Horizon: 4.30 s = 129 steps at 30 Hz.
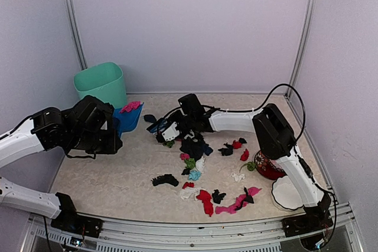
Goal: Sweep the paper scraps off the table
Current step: Sweep the paper scraps at the center of the board.
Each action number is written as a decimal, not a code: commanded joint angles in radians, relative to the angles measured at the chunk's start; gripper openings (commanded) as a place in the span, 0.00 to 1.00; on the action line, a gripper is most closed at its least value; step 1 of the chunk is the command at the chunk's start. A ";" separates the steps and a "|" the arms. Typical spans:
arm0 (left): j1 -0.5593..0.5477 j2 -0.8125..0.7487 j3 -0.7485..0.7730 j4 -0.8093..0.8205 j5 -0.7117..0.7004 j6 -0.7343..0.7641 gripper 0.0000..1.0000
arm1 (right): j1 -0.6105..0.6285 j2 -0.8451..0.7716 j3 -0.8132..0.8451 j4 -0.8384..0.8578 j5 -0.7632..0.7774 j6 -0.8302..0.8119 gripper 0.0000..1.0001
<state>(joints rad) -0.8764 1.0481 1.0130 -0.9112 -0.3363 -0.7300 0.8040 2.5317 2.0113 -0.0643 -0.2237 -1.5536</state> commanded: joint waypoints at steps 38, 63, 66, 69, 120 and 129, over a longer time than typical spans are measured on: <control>-0.026 0.064 -0.099 0.250 0.089 0.175 0.00 | 0.024 -1.214 -0.935 -0.530 0.676 1.796 0.00; -0.093 0.155 -0.188 0.334 0.112 0.173 0.00 | -0.066 -0.997 -0.946 -0.379 0.323 1.938 0.00; -0.093 0.156 -0.186 0.337 0.111 0.177 0.00 | -0.049 -1.047 -0.931 -0.378 0.316 1.950 0.00; -0.093 0.158 -0.185 0.339 0.112 0.182 0.00 | -0.045 -1.116 -0.916 -0.415 0.346 1.968 0.00; -0.099 0.160 -0.151 0.321 0.096 0.200 0.00 | 0.021 -1.417 -0.923 -0.859 0.314 2.189 0.00; -0.099 0.165 -0.139 0.338 0.131 0.210 0.00 | 0.021 -1.619 -1.036 -1.038 0.029 2.262 0.00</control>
<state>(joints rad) -0.9707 1.2114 0.8444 -0.5915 -0.2169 -0.5362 0.8196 0.9733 1.0332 -0.9623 -0.0624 0.6548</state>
